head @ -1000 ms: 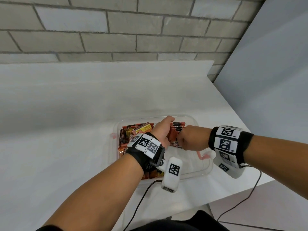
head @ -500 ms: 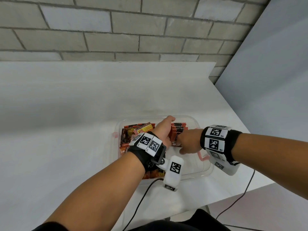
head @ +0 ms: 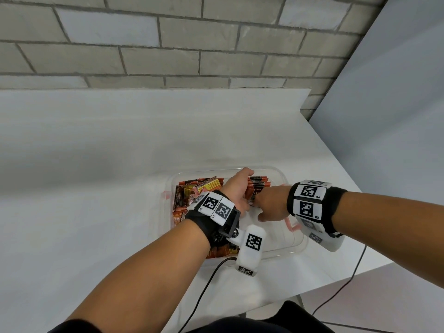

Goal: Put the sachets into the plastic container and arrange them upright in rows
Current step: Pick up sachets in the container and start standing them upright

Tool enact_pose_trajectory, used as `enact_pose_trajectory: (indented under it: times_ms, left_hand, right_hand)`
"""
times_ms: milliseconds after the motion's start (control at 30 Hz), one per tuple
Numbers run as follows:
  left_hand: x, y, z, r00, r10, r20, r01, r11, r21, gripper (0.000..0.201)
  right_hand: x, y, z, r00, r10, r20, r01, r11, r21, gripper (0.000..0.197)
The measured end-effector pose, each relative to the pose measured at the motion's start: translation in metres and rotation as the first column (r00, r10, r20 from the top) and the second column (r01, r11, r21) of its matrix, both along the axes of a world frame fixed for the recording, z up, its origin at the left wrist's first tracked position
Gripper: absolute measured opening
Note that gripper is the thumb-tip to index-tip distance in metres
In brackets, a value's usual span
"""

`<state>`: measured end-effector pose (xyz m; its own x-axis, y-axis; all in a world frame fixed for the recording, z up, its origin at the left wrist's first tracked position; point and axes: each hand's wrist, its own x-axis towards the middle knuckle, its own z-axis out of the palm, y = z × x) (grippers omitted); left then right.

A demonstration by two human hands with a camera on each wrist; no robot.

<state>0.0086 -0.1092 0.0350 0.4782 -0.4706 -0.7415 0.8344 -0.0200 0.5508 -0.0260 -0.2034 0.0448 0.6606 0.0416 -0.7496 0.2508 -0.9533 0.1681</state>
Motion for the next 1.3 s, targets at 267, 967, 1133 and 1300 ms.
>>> enact_pose_trajectory:
  times_ms: [267, 967, 1133, 1300]
  left_hand:
    - [0.003, -0.004, -0.007, 1.000, -0.004, 0.014, 0.004, 1.000, 0.010, 0.027]
    - [0.004, 0.034, 0.030, 0.982, -0.063, 0.177, 0.078, 0.994, -0.080, 0.044]
    - [0.027, 0.097, 0.046, 0.923, 0.014, 0.385, 0.025, 0.995, -0.096, 0.036]
    - [0.032, 0.148, 0.045, 0.811, -0.111, 0.574, -0.009, 0.979, 0.202, 0.026]
  right_hand:
    - [-0.002, 0.000, 0.002, 1.000, -0.003, 0.012, 0.003, 1.000, 0.023, 0.032]
    - [-0.005, -0.022, 0.019, 0.969, -0.231, 0.090, 0.186, 0.917, 0.354, 0.027]
    - [-0.006, -0.027, 0.027, 0.826, -0.555, 0.101, 0.386, 0.687, 0.616, 0.023]
    - [-0.007, 0.004, 0.016, 0.730, -0.674, -0.109, 0.535, 0.466, 0.705, 0.035]
